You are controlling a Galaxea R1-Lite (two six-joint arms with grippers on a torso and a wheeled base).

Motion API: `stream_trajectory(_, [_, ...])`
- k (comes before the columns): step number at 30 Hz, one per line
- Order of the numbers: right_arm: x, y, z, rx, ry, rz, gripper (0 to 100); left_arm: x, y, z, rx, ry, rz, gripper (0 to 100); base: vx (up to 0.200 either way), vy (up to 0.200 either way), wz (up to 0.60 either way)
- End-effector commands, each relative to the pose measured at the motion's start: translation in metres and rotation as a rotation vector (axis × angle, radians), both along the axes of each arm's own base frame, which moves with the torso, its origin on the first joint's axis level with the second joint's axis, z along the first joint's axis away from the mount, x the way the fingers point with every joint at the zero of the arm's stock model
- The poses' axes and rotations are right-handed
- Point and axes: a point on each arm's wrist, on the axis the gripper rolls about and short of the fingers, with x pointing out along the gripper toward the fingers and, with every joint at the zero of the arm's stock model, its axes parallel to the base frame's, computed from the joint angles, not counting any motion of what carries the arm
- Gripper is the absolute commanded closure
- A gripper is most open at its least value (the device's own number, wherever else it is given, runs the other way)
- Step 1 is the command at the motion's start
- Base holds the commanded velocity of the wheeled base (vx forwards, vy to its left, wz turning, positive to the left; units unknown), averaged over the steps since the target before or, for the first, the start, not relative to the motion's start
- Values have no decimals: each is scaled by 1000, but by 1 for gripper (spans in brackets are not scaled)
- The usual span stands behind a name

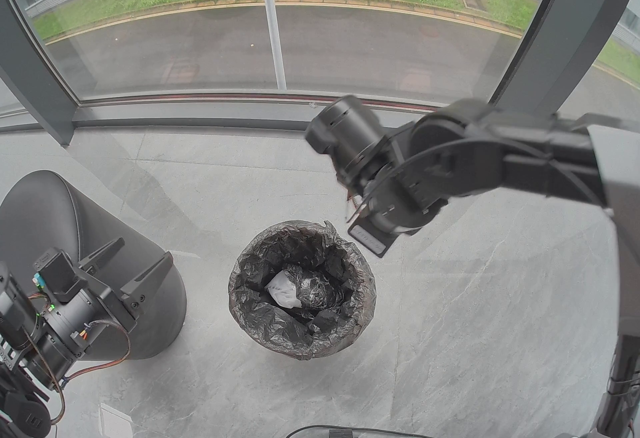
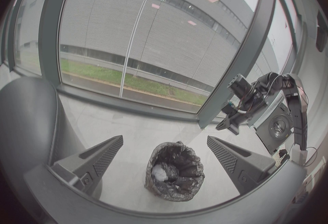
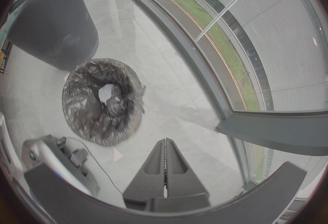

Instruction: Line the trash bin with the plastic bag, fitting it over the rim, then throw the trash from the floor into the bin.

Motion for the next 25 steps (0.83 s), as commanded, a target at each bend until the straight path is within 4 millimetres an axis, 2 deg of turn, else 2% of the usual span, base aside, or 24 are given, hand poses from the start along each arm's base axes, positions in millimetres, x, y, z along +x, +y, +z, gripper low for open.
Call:
stream_trajectory(1, [-77,-80,115,55,-111,-66,100,-39,9,31,14,-238,-16,0,0,0,0])
stream_trajectory(2, [-94,-101,128,41,-97,-77,100,-44,11,36,29,-264,-7,0,0,0,0])
stream_trajectory(3, [-103,-112,134,30,-84,-86,100,-48,12,38,30,-272,-7,0,0,0,0])
stream_trajectory(4, [-104,-114,135,26,-82,-87,100,-49,12,38,31,-270,-7,0,0,0,0])
stream_trajectory(5, [-121,-139,144,3,-52,-119,100,-59,15,40,29,-271,-7,0,0,0,0])
stream_trajectory(8, [-142,-186,154,-43,8,-237,100,-79,19,40,38,-261,-16,0,0,0,0])
stream_trajectory(11, [-169,-231,164,-57,39,-377,100,-102,26,47,33,-271,3,0,0,0,0])
stream_trajectory(14, [-190,-258,174,14,-30,-504,100,-128,34,52,39,-239,26,0,0,0,0])
stream_trajectory(15, [-204,-268,179,45,-67,-542,100,-138,37,51,44,-221,34,0,0,0,0])
stream_trajectory(16, [-204,-268,179,45,-67,-542,100,-138,37,51,44,-221,34,0,0,0,0])
stream_trajectory(17, [-238,-285,187,109,-145,-576,100,-155,41,48,56,-184,70,0,0,0,0])
stream_trajectory(18, [-258,-293,190,143,-188,-581,100,-162,43,46,60,-169,98,0,0,0,0])
stream_trajectory(19, [-289,-304,193,196,-258,-583,100,-171,43,42,66,-155,119,0,0,0,0])
stream_trajectory(21, [-334,-319,191,271,-361,-586,100,-185,43,35,71,-156,131,0,0,0,0])
stream_trajectory(22, [-377,-331,185,342,-467,-608,100,-198,43,27,69,-172,149,0,0,0,0])
stream_trajectory(24, [-421,-338,176,417,-600,-635,100,-210,43,19,70,-179,173,0,0,0,0])
stream_trajectory(25, [-451,-340,168,472,-701,-643,100,-216,41,16,71,-174,198,0,0,0,0])
